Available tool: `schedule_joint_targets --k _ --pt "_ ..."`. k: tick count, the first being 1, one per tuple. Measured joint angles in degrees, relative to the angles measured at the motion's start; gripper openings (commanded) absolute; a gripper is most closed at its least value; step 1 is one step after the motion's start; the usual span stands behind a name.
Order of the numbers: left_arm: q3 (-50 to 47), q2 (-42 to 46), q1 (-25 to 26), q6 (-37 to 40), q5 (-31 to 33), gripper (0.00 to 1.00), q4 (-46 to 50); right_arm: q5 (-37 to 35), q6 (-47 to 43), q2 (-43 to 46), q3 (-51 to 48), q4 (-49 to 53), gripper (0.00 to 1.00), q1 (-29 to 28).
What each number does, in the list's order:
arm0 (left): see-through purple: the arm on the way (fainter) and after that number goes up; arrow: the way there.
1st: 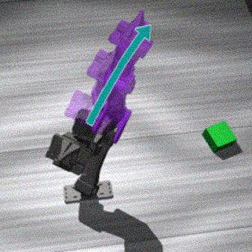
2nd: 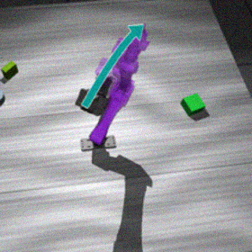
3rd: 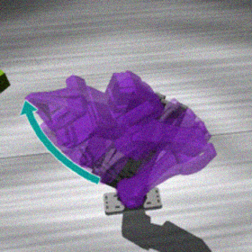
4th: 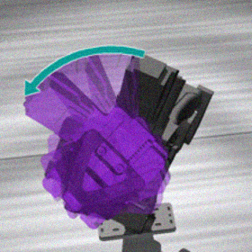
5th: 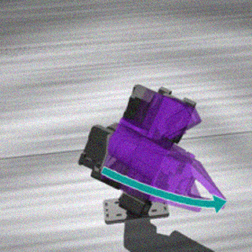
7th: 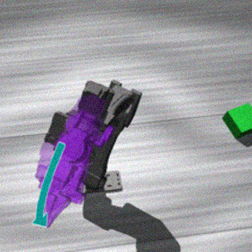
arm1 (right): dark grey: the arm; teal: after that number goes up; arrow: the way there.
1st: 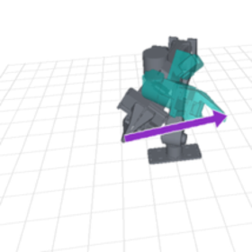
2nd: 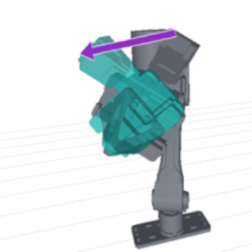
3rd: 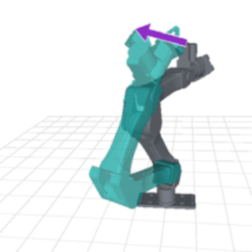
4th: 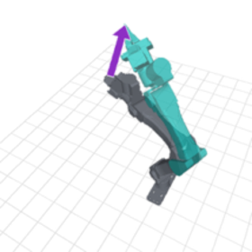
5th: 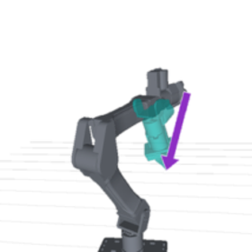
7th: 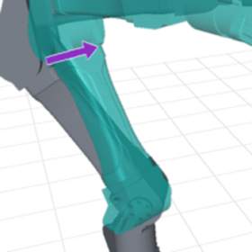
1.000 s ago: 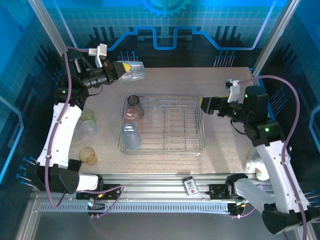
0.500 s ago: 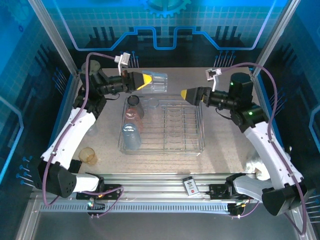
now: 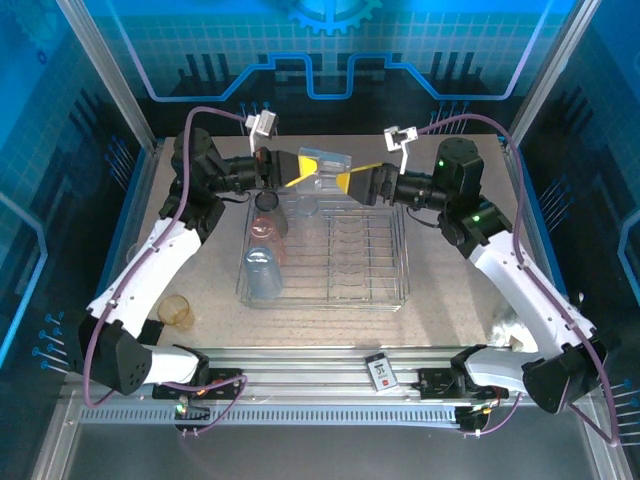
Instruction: Load the cups into the dish rack
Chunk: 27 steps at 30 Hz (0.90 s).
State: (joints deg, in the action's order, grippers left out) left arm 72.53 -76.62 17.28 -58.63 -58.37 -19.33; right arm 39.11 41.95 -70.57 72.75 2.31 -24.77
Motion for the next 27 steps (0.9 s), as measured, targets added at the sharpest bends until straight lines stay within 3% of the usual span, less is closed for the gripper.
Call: schedule_joint_targets --k 10,25,27 --pt "-0.83 -0.48 0.15 -2.71 -0.02 0.00 -3.85 0.63 2.08 -3.19 -0.39 -5.01 0.95 -1.97" --pt "-2.60 -1.01 -0.02 -5.18 0.15 0.00 -8.37 1.14 3.43 -5.20 -0.37 -5.22 0.63 -2.64" --pt "-2.80 -1.01 -0.09 -5.62 0.20 0.13 -8.61 0.79 3.06 -5.20 -0.31 -4.70 0.56 -2.67"
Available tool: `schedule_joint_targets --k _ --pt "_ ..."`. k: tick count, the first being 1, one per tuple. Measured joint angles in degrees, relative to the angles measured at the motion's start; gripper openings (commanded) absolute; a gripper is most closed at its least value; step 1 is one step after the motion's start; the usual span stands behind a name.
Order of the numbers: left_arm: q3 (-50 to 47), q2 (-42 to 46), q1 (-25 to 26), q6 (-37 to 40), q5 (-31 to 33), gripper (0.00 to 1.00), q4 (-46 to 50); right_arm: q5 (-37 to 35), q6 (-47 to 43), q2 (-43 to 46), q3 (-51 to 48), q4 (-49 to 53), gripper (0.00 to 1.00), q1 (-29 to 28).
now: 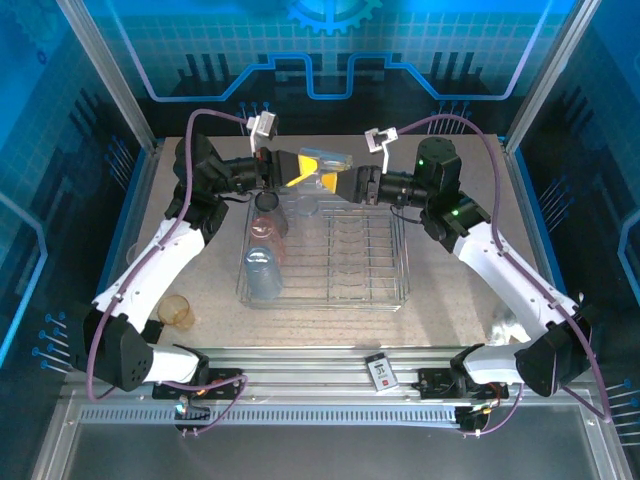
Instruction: Load the cups into the dish rack
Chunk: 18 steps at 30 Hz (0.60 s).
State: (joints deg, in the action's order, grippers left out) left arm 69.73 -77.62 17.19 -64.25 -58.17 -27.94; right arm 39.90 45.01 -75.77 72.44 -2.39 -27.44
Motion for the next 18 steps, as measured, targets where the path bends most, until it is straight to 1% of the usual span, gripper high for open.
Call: schedule_joint_targets --k 1,2,3,4,6,7,8,10,13,15,18 --pt "-0.26 0.00 -0.02 -0.13 0.00 0.20 -0.20 -0.22 -0.39 0.00 0.11 0.57 0.53 0.00" --pt "-0.55 -0.02 -0.04 -0.20 0.07 0.36 -0.44 -0.55 -0.70 0.00 0.39 1.53 0.50 -0.04" --pt "-0.87 -0.07 -0.02 -0.09 0.02 0.49 -0.63 -1.38 -1.20 0.00 0.79 2.69 0.46 -0.22" --pt "-1.14 -0.07 0.09 0.07 -0.02 0.58 -0.63 -2.27 -1.62 0.00 1.16 3.96 0.43 -0.28" --pt "-1.73 -0.07 0.24 0.42 0.00 0.89 -0.48 -3.96 -2.89 -0.02 2.19 6.99 0.36 -0.35" --pt "-1.90 -0.07 0.24 0.70 0.00 0.99 -0.09 -4.55 -3.48 -0.04 2.69 8.35 0.32 -0.35" --pt "-2.08 -0.07 0.24 1.25 0.04 0.99 0.52 -5.25 -4.11 -0.13 3.39 9.88 0.29 -0.35" --pt "-2.23 -0.04 0.24 2.47 0.42 0.99 2.67 -6.49 -5.42 -0.37 4.83 12.72 0.26 -0.37" --pt "-2.34 0.76 0.09 7.37 2.64 0.99 10.03 -9.16 -7.96 -0.76 7.17 18.01 0.25 -0.57" --pt "-1.81 2.27 -0.13 13.44 7.54 0.99 19.69 -12.20 -10.21 -1.16 9.35 22.80 0.22 -1.01" --pt "1.27 4.85 -0.22 23.87 20.92 1.00 37.42 -18.36 -14.08 -2.69 13.77 31.26 0.20 -2.14"
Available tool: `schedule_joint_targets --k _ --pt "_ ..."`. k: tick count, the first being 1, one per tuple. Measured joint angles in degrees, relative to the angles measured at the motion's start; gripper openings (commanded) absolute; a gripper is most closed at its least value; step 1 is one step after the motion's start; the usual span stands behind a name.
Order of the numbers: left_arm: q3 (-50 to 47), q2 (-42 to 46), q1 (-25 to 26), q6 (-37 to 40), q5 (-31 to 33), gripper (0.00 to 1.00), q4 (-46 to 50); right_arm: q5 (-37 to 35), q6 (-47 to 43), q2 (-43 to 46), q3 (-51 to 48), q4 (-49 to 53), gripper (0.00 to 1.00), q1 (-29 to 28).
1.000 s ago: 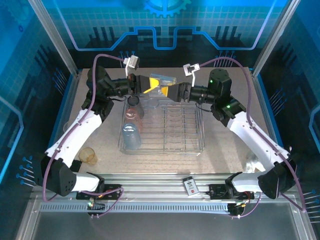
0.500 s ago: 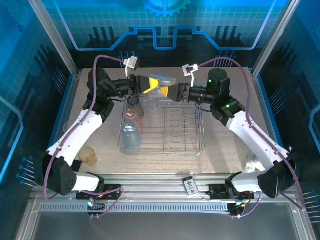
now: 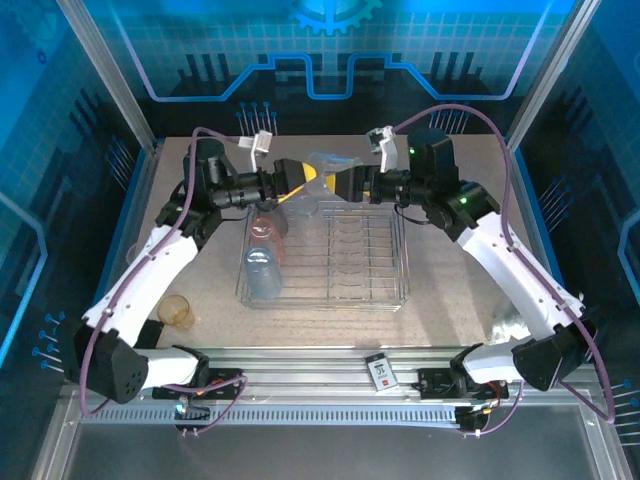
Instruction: Load the cups into the dish rack
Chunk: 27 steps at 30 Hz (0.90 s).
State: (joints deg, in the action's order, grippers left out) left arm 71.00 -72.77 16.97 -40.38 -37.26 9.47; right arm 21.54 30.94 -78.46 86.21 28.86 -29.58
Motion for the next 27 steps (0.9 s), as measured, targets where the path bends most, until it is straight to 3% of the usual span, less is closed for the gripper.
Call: schedule_joint_targets --k 5,11,16,22,27 --pt "2.38 5.18 -0.35 12.48 23.61 0.99 19.98 -9.57 -5.95 -4.94 7.72 12.22 0.17 -3.06" --pt "2.45 7.26 -2.89 17.44 46.80 0.99 35.85 -19.19 -11.72 -14.08 17.92 24.59 0.15 -9.38" --pt "1.36 8.17 -8.31 16.90 52.72 0.99 41.59 -25.22 -15.32 -22.10 25.55 31.98 0.14 -13.66" --pt "-1.57 11.21 -11.28 16.76 53.16 0.99 43.08 -30.62 -19.23 -30.62 33.11 39.50 0.10 -18.51" --pt "-1.79 11.61 -11.96 16.81 53.13 0.99 43.17 -31.89 -20.74 -33.44 33.79 42.86 0.08 -20.85"
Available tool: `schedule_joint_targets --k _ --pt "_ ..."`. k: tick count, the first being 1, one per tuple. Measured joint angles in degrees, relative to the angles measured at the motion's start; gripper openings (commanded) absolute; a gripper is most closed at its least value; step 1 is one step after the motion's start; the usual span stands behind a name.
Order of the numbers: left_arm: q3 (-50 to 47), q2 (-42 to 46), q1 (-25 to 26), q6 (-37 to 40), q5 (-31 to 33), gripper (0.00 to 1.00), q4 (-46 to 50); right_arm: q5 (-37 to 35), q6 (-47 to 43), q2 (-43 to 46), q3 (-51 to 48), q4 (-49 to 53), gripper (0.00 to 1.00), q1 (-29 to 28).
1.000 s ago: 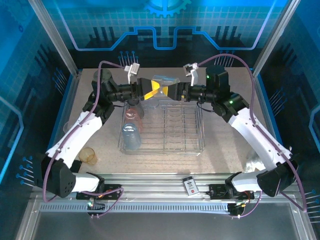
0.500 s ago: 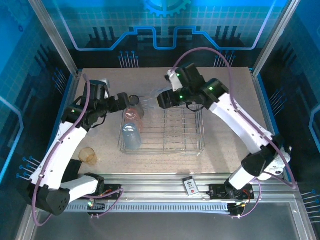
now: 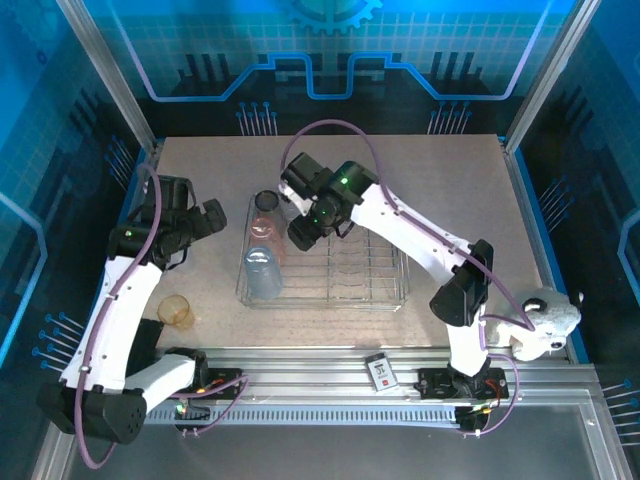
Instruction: Load the cups into the dish rack
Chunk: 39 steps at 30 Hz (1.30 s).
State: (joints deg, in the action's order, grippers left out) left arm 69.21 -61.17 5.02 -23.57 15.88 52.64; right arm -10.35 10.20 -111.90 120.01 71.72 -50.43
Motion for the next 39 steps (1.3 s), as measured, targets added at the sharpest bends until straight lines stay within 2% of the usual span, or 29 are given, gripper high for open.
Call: schedule_joint_targets --k 10,23,39 --pt "-1.86 0.09 -0.31 -0.07 -0.11 0.99 -0.15 0.22 -0.44 -0.66 -0.07 2.08 0.08 -0.17" --pt "-3.37 3.80 -0.76 -0.44 -0.26 0.99 -0.66 1.31 -0.44 -5.99 -0.70 1.70 0.09 -0.17" --pt "-5.73 4.00 -0.79 -0.42 -0.26 0.99 -1.20 -0.22 1.18 -11.47 -0.74 -0.17 0.09 -0.13"
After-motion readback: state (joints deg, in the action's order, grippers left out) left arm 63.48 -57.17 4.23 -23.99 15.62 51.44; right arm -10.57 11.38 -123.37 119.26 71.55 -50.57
